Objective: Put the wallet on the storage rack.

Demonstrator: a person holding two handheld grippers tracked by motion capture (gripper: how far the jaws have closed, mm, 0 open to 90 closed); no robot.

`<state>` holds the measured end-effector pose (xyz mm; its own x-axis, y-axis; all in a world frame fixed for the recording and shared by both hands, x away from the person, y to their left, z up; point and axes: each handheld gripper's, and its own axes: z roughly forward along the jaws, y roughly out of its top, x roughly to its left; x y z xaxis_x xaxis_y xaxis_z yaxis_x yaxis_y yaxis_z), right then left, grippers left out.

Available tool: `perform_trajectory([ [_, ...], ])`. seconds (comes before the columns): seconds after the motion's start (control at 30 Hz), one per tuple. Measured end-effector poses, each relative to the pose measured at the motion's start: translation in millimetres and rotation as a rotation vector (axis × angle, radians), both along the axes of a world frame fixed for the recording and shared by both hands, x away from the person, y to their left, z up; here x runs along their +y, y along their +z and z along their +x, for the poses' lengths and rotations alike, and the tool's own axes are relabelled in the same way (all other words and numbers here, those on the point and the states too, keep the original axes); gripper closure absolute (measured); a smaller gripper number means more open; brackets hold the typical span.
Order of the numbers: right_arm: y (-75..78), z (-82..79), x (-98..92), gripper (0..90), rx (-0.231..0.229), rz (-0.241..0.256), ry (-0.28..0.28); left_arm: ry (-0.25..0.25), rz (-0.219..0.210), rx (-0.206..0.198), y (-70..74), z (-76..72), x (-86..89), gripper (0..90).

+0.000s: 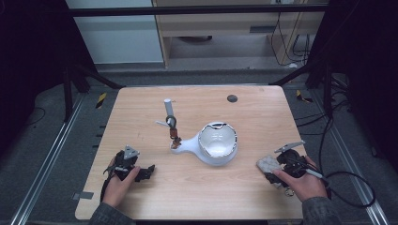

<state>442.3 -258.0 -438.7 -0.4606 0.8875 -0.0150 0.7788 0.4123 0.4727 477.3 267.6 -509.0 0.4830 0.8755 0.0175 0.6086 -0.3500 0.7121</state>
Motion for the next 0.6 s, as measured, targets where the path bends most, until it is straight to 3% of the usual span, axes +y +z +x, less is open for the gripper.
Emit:
perform_trajectory([
  [0.33, -7.8, 5.0, -3.5, 7.1, 0.047, 0.001, -0.008, -0.007, 0.003, 0.0, 0.1, 0.8, 0.4, 0.0],
  [0.47, -12.0, 8.5, -1.1, 7.5, 0.086, -0.064, -0.006, -0.008, 0.002, 0.002, 0.1, -0.6, 0.2, 0.0],
  [0.6, -18.8, 9.3, -6.5, 7.0, 0.136, -0.074, -0.009, -0.008, 0.004, 0.002, 0.2, -0.8, -0.2, 0.0],
])
